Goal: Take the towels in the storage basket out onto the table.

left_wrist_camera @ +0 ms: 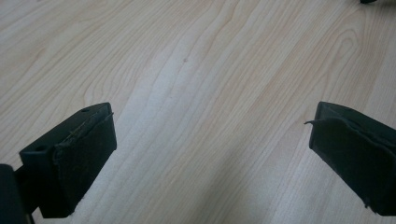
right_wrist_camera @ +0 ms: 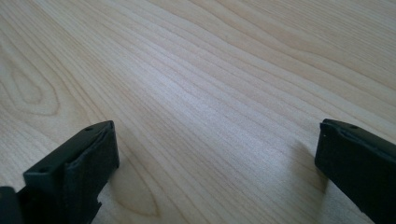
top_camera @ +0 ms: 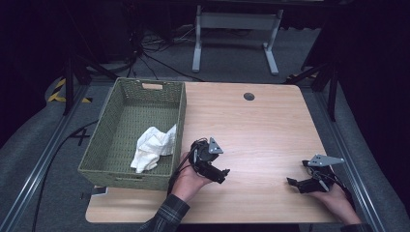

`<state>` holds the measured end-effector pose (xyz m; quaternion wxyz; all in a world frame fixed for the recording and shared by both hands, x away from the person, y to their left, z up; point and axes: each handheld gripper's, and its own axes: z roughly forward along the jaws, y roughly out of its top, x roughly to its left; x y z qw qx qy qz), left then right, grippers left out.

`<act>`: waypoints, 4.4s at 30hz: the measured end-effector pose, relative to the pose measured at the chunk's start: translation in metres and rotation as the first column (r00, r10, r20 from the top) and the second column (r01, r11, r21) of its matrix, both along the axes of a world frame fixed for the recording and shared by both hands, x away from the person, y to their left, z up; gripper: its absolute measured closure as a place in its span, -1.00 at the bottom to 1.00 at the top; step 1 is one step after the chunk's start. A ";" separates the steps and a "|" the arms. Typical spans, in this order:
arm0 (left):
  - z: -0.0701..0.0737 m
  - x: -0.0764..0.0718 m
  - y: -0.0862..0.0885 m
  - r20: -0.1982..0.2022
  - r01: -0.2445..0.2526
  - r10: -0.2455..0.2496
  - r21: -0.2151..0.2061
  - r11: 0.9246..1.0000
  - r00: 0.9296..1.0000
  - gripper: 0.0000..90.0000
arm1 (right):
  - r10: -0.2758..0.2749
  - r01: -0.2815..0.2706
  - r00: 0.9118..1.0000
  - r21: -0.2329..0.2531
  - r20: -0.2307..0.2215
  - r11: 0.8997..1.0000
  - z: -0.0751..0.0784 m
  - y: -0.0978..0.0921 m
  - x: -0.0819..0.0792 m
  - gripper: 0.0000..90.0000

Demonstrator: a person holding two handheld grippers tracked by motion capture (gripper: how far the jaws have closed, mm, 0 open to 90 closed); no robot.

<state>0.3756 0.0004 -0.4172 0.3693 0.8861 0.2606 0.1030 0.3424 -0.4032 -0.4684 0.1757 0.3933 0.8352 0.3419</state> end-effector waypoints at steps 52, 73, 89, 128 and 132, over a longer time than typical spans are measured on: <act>0.059 0.026 0.018 0.003 0.038 -0.038 -0.030 0.999 0.999 -0.97 | 0.001 -0.001 1.000 -0.001 -0.001 1.000 0.000 0.000 0.000 -1.00; 0.081 0.039 0.055 0.020 0.019 -0.018 -0.065 0.998 1.000 -0.98 | -0.001 0.001 1.000 -0.001 -0.001 1.000 0.000 0.000 0.000 -1.00; 0.083 0.042 0.094 0.023 -0.067 0.069 -0.071 0.995 0.997 -0.97 | -0.001 0.001 1.000 -0.001 -0.001 1.000 0.000 0.000 0.000 -1.00; 0.042 0.060 0.178 -0.056 -0.297 0.297 0.013 0.955 0.953 -0.95 | -0.002 0.002 1.000 0.000 -0.001 1.000 0.000 0.000 0.000 -1.00; 0.036 0.066 0.181 -0.074 -0.292 0.295 0.053 0.955 0.953 -0.95 | -0.002 0.002 1.000 -0.001 -0.001 1.000 0.000 0.000 0.000 -1.00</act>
